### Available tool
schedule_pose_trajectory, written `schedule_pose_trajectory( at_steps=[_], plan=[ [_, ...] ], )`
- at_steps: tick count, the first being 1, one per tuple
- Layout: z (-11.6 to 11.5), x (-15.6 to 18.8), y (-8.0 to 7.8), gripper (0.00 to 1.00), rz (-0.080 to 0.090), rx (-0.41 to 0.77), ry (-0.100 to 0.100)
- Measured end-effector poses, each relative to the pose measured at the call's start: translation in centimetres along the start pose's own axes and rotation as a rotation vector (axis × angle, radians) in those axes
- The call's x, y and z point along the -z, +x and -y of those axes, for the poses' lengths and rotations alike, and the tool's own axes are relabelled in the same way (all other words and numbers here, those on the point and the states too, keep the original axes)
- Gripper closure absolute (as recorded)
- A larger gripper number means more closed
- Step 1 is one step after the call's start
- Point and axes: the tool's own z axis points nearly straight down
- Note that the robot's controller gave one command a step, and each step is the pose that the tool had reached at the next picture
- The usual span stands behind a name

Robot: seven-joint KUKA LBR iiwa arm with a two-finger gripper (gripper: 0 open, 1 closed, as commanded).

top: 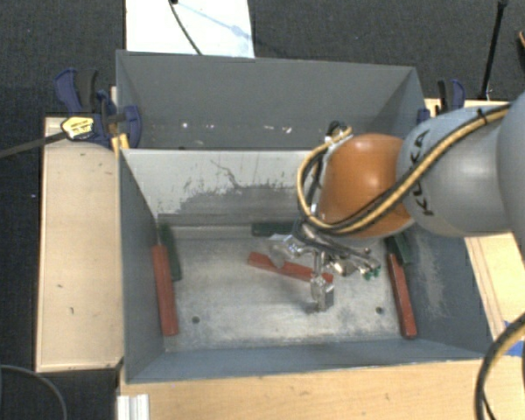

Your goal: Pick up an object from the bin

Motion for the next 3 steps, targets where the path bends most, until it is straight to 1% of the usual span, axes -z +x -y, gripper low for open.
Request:
schedule_pose_trajectory(
  at_steps=[1, 2, 3],
  plan=[
    [2.4, 0.0, -3.7, 0.0, 0.005, -0.063, 0.002],
    [2.3, 0.0, -3.6, 1.0, 0.003, -0.064, 0.001],
    [0.7, 12.3, -3.6, 1.0, 0.009, -0.079, 0.004]
  ],
)
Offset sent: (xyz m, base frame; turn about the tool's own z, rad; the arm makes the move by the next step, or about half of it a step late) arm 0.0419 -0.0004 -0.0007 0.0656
